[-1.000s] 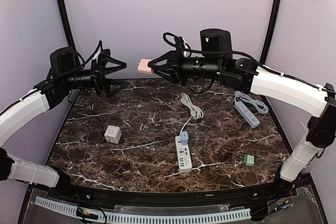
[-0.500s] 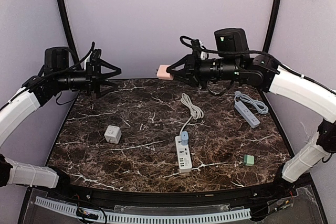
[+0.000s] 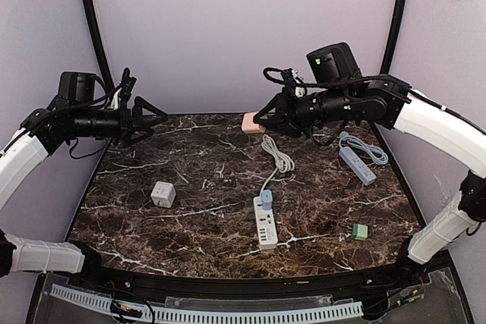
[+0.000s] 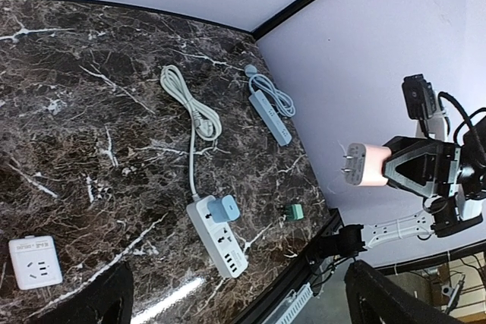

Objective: Insert the plug

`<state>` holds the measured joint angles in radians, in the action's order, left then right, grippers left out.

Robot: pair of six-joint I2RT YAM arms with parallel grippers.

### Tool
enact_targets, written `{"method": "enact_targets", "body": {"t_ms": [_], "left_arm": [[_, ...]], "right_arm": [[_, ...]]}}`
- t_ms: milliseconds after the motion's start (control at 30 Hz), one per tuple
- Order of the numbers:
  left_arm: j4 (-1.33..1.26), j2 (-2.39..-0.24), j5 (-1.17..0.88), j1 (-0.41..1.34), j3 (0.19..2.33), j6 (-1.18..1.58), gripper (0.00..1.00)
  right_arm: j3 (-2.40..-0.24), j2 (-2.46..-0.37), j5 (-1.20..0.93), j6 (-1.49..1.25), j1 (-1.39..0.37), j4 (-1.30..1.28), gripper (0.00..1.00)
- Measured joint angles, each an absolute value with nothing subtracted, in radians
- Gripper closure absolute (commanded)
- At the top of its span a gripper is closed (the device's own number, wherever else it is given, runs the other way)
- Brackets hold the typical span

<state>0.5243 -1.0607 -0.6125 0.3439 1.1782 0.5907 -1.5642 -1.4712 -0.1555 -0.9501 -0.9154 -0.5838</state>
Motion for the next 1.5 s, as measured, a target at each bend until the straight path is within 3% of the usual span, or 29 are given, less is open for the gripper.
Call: {"method": "enact_targets", "body": {"t_ms": [533, 1500], "left_arm": [[0.653, -0.965, -0.405, 0.344, 1.159, 0.471, 0.01], [0.683, -0.950, -0.332, 0.344, 1.122, 0.448, 0.01]], "right_arm": [[-1.676, -1.553, -0.080, -0.885, -0.985, -0.832, 1.00], [-1.575, -1.614, -0.057, -0.867, -1.047, -0.977, 1.00]]}}
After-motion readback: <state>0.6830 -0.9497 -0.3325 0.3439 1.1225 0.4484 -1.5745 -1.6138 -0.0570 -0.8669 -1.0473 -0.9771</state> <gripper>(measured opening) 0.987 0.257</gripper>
